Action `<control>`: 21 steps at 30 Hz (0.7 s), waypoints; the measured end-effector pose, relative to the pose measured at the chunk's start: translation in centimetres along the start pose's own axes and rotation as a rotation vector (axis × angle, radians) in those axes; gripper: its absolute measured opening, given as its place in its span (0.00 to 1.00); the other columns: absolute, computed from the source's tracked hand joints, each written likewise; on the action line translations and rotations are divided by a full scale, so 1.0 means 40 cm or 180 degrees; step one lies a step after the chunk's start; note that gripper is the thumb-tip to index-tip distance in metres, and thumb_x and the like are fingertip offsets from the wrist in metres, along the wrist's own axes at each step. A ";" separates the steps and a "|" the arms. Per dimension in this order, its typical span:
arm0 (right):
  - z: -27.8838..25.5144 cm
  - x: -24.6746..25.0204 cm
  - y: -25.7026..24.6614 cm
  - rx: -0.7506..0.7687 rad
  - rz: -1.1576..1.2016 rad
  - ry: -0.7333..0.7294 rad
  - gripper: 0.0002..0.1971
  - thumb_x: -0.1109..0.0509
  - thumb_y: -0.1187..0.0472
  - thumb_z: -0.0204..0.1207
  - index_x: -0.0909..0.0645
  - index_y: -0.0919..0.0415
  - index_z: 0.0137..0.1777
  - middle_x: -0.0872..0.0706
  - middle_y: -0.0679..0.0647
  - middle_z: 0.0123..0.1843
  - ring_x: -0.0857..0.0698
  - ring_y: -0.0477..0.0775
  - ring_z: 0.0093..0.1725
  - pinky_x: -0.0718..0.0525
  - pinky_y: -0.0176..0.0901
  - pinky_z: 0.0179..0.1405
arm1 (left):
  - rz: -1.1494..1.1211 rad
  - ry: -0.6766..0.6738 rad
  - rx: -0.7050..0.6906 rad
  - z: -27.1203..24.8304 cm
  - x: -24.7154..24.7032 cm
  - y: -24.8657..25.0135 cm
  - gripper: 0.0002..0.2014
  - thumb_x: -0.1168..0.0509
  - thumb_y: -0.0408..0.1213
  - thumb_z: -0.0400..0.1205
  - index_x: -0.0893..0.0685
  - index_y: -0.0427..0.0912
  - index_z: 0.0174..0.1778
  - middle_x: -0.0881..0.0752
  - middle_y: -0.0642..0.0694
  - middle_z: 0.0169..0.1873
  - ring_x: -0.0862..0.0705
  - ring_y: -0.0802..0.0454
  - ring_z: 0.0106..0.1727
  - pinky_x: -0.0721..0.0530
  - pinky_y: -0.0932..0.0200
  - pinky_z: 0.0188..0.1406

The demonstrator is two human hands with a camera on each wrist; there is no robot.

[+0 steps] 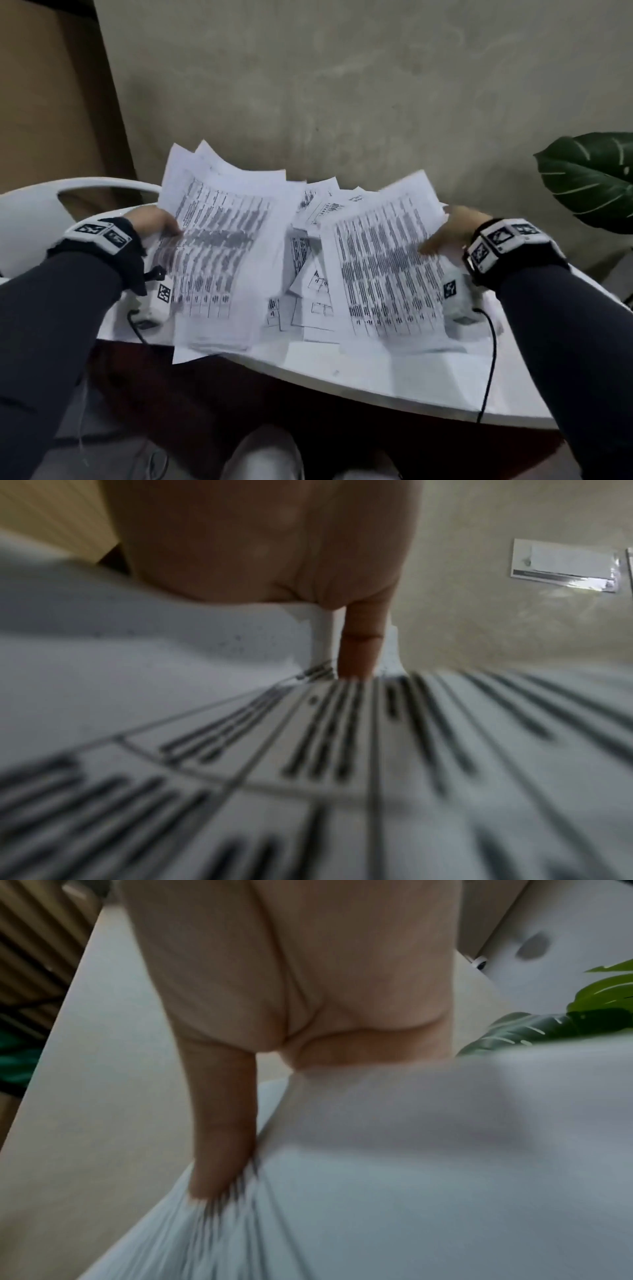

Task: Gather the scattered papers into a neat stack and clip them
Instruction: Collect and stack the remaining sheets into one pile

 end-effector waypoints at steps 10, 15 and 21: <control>0.174 -0.091 -0.109 0.0031 0.0419 0.0024 0.27 0.33 0.51 0.79 0.26 0.73 0.69 0.21 0.64 0.70 0.21 0.63 0.67 0.26 0.43 0.57 | 0.1227 -0.0142 -0.0104 0.051 -0.111 0.109 0.06 0.36 0.23 0.79 0.19 0.25 0.49 0.22 0.31 0.54 0.22 0.37 0.42 0.18 0.65 0.30; 0.247 -0.184 -0.074 0.0221 -0.1462 -0.0607 0.19 0.40 0.47 0.74 0.16 0.62 0.48 0.13 0.60 0.47 0.14 0.61 0.47 0.15 0.53 0.58 | 0.1960 -0.0627 0.0101 0.069 -0.145 0.058 0.16 0.33 0.35 0.80 0.17 0.24 0.55 0.25 0.38 0.46 0.26 0.46 0.44 0.32 0.61 0.27; 0.208 -0.209 -0.156 0.0738 -0.1936 -0.0628 0.08 0.38 0.53 0.80 0.24 0.56 0.44 0.13 0.61 0.49 0.19 0.56 0.43 0.22 0.41 0.45 | 0.2568 -0.0521 -0.0183 0.038 -0.164 0.091 0.21 0.44 0.42 0.86 0.23 0.32 0.69 0.21 0.38 0.70 0.24 0.45 0.71 0.27 0.62 0.62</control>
Point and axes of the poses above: each hand's wrist, its own z-axis towards the middle knuckle, its own x-axis out of the back of the hand, y = z × x, the point moved 1 cm from there along z, towards the middle knuckle
